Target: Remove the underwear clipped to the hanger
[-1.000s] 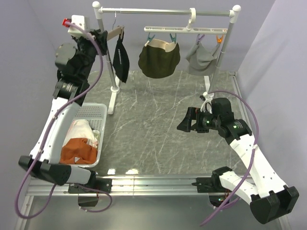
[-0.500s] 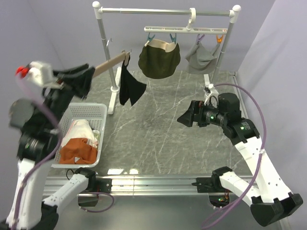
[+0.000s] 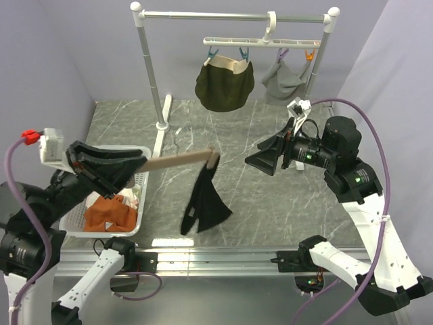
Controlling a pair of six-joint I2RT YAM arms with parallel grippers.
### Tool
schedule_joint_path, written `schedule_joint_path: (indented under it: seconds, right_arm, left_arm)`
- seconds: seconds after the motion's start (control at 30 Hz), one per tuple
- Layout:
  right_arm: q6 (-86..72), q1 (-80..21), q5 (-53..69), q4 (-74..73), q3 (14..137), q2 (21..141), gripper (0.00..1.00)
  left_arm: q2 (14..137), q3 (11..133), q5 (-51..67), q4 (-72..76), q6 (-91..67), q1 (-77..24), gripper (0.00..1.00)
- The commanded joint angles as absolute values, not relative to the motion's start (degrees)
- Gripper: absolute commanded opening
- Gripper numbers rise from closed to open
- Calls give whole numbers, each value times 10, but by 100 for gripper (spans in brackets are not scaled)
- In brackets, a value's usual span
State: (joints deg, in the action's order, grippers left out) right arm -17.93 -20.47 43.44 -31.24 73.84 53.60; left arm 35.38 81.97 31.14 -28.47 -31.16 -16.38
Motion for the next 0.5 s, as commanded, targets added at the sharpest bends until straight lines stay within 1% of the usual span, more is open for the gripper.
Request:
schedule_joint_path:
  seconds: [0.0,0.13,0.27,0.47]
  right_arm:
    - [-114,-216,476,-346,794,553,100]
    - [-65,-219,515,-419,821,555,100]
    - [-45,-234,554,-439,813,550,100]
    - [-18,-280,563,-479,834,568,100]
  left_arm:
    - [357,807,402,-271,-369,-164,0]
    - [380,802,475,-250,-386,-164,0]
    - [403,788,554,-200,-413,-164,0]
    - [446,742,615,-77,-486,-164,0]
